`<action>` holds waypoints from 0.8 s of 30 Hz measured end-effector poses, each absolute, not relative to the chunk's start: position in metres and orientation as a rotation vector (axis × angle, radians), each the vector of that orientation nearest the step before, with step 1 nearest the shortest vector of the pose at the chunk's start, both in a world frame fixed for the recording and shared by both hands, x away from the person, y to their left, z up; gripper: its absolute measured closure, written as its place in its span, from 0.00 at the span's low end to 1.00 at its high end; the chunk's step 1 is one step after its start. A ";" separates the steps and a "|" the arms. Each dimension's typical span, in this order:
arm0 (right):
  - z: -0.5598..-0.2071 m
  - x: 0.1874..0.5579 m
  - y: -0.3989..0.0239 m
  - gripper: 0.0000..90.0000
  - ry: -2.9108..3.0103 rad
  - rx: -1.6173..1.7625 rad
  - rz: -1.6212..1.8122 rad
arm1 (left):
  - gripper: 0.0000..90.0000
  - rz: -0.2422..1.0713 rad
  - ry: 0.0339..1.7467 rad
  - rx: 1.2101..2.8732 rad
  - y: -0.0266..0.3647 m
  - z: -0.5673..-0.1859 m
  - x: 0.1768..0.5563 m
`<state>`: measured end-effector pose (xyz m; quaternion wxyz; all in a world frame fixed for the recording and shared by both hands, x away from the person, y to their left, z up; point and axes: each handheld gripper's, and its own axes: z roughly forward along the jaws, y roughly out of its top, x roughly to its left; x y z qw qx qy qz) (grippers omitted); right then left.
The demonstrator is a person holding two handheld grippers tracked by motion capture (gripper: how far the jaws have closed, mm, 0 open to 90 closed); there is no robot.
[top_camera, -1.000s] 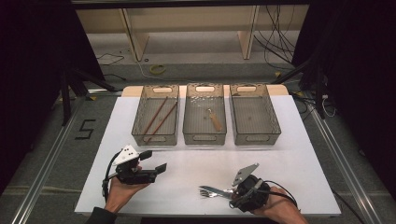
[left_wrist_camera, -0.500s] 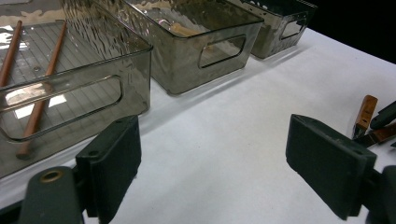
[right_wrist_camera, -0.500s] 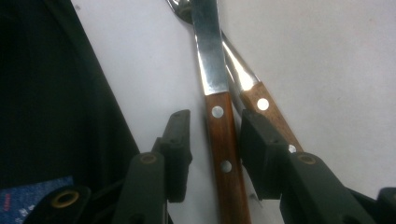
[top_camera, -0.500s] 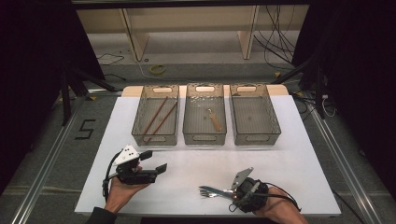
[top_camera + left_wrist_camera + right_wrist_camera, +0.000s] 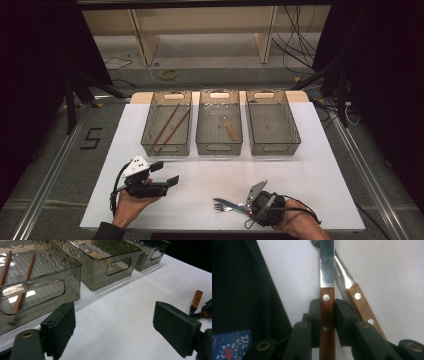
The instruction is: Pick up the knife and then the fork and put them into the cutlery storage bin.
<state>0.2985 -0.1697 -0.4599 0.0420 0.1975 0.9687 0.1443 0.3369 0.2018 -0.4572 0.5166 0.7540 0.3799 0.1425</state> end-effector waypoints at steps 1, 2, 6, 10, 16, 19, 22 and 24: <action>-0.460 0.299 -0.170 0.85 2.964 0.591 0.441 | 0.20 0.342 0.912 1.811 0.202 -0.457 0.337; -0.460 0.299 -0.170 0.86 2.964 0.587 0.442 | 0.20 0.342 0.912 1.811 0.202 -0.457 0.337; -0.459 0.300 -0.171 0.86 2.963 0.588 0.467 | 0.20 0.343 0.911 1.811 0.202 -0.457 0.337; -0.452 0.300 -0.173 0.86 2.949 0.623 0.522 | 0.20 0.343 0.915 1.806 0.202 -0.457 0.337; -0.441 0.304 -0.178 0.86 2.915 0.657 0.623 | 0.20 0.345 0.914 1.804 0.203 -0.457 0.337; -0.435 0.309 -0.182 0.86 2.890 0.691 0.673 | 0.20 0.347 0.914 1.801 0.203 -0.457 0.337; -0.430 0.316 -0.186 0.86 2.856 0.703 0.721 | 0.20 0.345 0.914 1.800 0.203 -0.457 0.337; -0.428 0.321 -0.188 0.86 2.842 0.720 0.746 | 0.20 0.339 0.917 1.796 0.203 -0.457 0.337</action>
